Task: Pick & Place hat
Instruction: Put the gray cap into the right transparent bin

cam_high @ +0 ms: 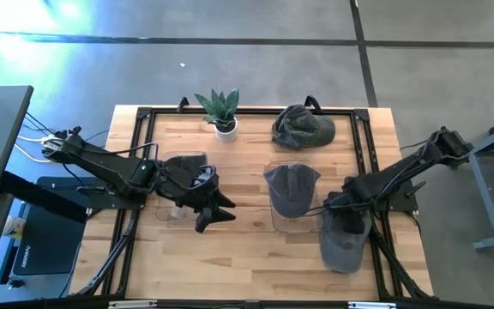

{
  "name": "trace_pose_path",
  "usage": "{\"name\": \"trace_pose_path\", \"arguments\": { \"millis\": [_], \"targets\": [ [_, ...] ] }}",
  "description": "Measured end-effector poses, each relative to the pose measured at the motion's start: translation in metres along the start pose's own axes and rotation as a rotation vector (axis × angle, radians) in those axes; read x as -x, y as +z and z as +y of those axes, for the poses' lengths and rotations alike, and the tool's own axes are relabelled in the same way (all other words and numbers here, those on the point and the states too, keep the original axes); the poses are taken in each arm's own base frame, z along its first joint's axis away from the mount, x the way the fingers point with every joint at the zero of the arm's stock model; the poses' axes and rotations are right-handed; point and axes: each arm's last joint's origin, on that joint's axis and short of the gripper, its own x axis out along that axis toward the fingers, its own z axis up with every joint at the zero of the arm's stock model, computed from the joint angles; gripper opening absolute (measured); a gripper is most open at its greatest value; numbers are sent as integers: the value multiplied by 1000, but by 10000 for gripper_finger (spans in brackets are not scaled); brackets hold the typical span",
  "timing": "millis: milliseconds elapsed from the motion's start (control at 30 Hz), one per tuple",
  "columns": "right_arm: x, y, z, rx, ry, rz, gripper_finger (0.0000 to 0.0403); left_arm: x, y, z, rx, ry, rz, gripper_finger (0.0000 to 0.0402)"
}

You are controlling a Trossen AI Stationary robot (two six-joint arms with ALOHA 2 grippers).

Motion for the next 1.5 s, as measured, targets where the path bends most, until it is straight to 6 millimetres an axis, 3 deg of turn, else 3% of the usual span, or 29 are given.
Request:
{"name": "trace_pose_path", "arguments": {
  "millis": [167, 233, 367, 500, 800, 933, 1167, 1333, 1500],
  "targets": [
    [-1, -1, 4, 2, 42, -11, 42, 0, 0, 0, 0, -2, 1, 223],
    [7, -1, 6, -2, 97, -18, 21, 0, 0, 0, -1, -2, 1, 223],
    [35, -3, 9, -32, 195, -74, 43, 0, 2, -2, -61, -24, -24, 223],
    [71, -14, 9, -40, 310, -112, 19, 1, 9, -7, -181, -73, -96, 223],
    [150, -32, 15, -84, 736, -155, 33, -9, 31, -2, -340, -127, -247, 223],
    [181, -29, 20, 2, 847, -338, 19, -29, 35, -1, -413, -174, -298, 223],
    [201, -17, 25, 166, 814, -719, 39, -70, 68, -30, -555, -187, -421, 223],
    [212, -12, 27, 245, 813, -888, 39, -111, 86, -41, -573, -232, -371, 223],
    [228, -12, 33, 428, 908, -1037, 21, -134, 97, -50, -595, -204, -315, 223]
  ]
}}
